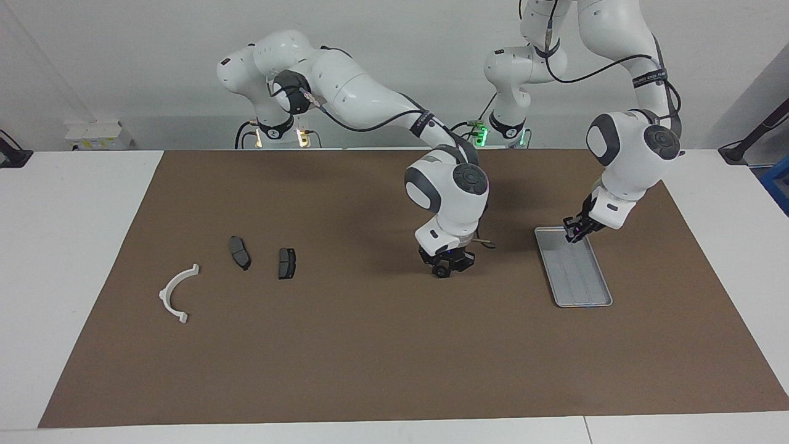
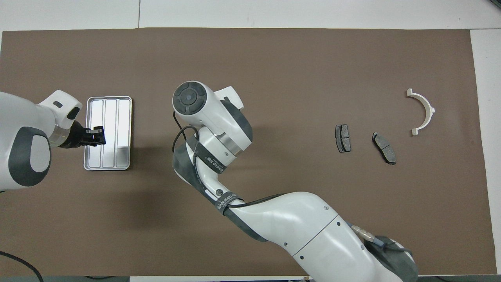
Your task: Place bearing gear from tray to pile
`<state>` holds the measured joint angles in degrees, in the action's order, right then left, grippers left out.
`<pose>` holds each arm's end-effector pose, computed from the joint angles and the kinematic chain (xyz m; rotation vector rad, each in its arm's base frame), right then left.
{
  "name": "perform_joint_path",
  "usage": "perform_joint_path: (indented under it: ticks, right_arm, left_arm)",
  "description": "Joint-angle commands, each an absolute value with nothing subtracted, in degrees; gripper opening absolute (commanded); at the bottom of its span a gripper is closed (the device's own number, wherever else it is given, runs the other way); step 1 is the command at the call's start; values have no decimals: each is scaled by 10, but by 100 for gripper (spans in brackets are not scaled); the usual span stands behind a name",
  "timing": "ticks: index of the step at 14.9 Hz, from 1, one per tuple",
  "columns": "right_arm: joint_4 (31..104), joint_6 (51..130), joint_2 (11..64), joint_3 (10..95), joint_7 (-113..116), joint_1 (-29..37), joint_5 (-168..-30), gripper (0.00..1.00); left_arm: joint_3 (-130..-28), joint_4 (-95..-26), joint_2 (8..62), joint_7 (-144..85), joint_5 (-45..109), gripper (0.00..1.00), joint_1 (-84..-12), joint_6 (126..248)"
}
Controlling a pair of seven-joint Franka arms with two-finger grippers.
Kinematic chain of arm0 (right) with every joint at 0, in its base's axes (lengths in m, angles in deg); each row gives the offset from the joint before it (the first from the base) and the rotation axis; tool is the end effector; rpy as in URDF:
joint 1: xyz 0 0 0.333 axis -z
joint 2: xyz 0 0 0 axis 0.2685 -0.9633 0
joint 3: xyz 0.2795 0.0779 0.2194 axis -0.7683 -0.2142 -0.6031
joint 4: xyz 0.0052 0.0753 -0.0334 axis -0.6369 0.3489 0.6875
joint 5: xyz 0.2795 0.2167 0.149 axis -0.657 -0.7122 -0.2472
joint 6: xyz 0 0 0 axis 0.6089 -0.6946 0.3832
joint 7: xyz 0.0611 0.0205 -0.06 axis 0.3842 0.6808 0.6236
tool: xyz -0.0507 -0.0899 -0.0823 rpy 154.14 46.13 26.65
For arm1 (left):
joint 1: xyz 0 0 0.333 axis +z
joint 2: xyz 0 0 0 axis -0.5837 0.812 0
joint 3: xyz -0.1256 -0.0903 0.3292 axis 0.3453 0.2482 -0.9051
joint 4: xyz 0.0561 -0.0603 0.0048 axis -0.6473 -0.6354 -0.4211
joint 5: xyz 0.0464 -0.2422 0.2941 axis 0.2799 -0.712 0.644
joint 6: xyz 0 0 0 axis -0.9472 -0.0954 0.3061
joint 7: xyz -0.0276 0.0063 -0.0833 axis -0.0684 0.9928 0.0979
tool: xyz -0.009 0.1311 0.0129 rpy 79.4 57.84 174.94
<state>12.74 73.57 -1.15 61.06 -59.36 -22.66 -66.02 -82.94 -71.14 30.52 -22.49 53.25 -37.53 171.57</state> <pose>0.6459 0.4868 0.3401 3.0392 -0.3984 0.0215 0.5541 -0.0134 0.4055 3.0798 0.2648 -0.0571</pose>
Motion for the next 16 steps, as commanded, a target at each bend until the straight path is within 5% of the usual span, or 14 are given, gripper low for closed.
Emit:
perform_joint_path:
  ticks: [1, 7, 10, 13, 16]
  right_arm:
    - [140, 651, 70, 564, -485, -135, -665, 0]
    - [145, 577, 126, 562, -189, 25, -654, 0]
    - [232, 636, 155, 561, -122, 89, -652, 0]
    - [437, 806, 220, 562, -76, 134, -650, 0]
    - [503, 890, 219, 561, -65, 160, -625, 0]
  left_arm:
    - [-833, -639, 332, -301, 532, 5, -422, 1662]
    - [-836, -511, 419, -537, 533, 5, -595, 1652]
    - [-836, -464, 502, -615, 551, 5, -650, 1684]
    - [-835, -532, 501, -627, 561, 5, -660, 1765]
    - [-835, -552, 496, -627, 561, 8, -664, 1775]
